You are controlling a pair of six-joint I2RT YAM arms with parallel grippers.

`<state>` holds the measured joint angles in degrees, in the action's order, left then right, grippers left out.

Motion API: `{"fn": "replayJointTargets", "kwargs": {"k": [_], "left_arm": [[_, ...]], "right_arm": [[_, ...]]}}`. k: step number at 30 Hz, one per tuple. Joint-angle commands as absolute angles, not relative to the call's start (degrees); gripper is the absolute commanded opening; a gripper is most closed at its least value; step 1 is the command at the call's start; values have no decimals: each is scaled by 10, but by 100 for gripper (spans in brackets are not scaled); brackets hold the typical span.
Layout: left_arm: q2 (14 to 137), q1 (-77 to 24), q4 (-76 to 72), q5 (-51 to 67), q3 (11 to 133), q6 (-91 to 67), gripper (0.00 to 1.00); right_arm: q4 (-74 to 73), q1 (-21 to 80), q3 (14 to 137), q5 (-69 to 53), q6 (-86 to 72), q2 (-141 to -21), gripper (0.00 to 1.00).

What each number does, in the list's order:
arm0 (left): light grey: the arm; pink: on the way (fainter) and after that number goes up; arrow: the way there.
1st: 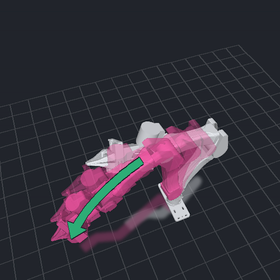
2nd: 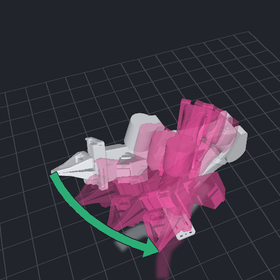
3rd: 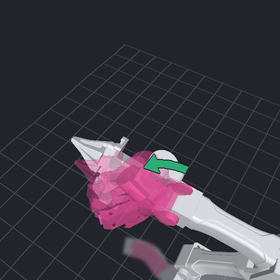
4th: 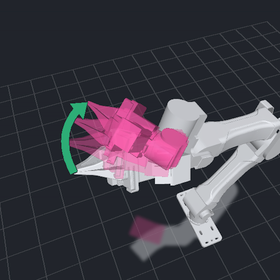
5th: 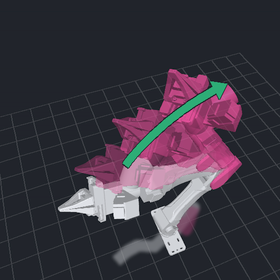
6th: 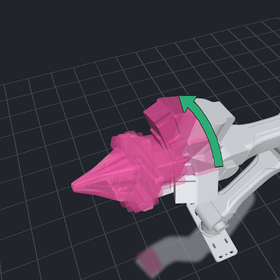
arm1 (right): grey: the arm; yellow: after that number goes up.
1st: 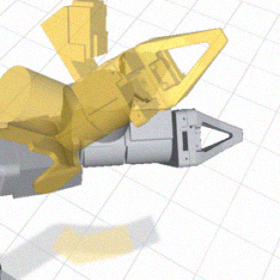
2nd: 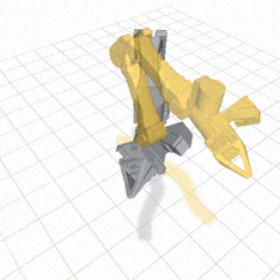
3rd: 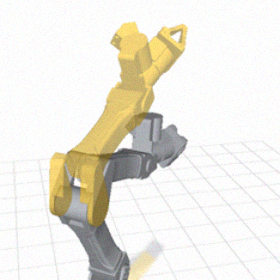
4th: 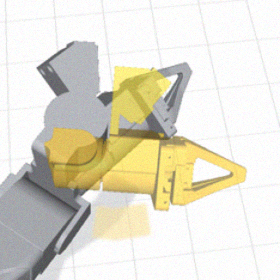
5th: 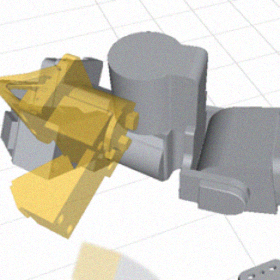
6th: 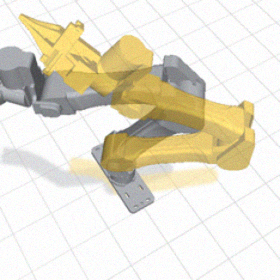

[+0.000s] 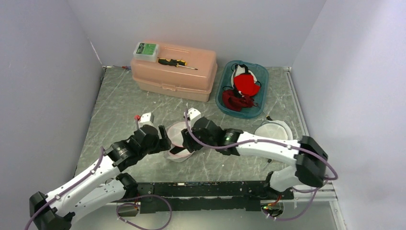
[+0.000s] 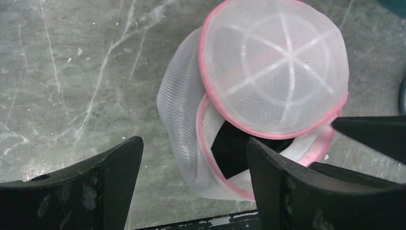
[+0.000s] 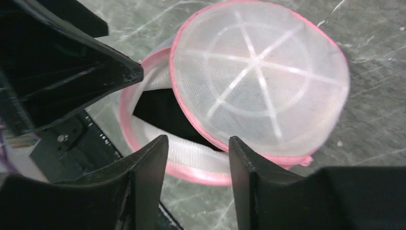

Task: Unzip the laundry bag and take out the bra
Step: Open the laundry bag at the center of the board.

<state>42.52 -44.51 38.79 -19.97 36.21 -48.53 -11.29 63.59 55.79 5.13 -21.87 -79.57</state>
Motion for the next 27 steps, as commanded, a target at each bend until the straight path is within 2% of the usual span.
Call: {"fn": "replayJointTargets", "kwargs": {"k": [1, 4, 10, 14, 18, 19, 25, 27], "left_arm": [[458, -396, 341, -124, 368, -460, 81], [481, -384, 317, -76, 353, -452, 75], [510, -382, 256, -24, 307, -463, 72], [528, -382, 216, -5, 288, -472, 64], [541, -382, 176, 20, 278, -475, 62], [542, -382, 168, 27, 278, -474, 58], [521, -382, 125, 54, 269, -468, 21], [508, -382, 111, 63, 263, -470, 13]], "right_arm": [[-25, 647, 545, 95, -230, -844, 49], [-12, 648, 498, 99, -243, -854, 46], [-2, 648, 415, 115, -266, -837, 45], [-2, 648, 385, 121, -278, -813, 45], [-3, 648, 377, 127, -282, -793, 45], [-5, 649, 375, 130, -285, -785, 45], [-2, 655, 366, 159, -293, -682, 56], [-6, 659, 377, 167, -289, -653, 60]]}}
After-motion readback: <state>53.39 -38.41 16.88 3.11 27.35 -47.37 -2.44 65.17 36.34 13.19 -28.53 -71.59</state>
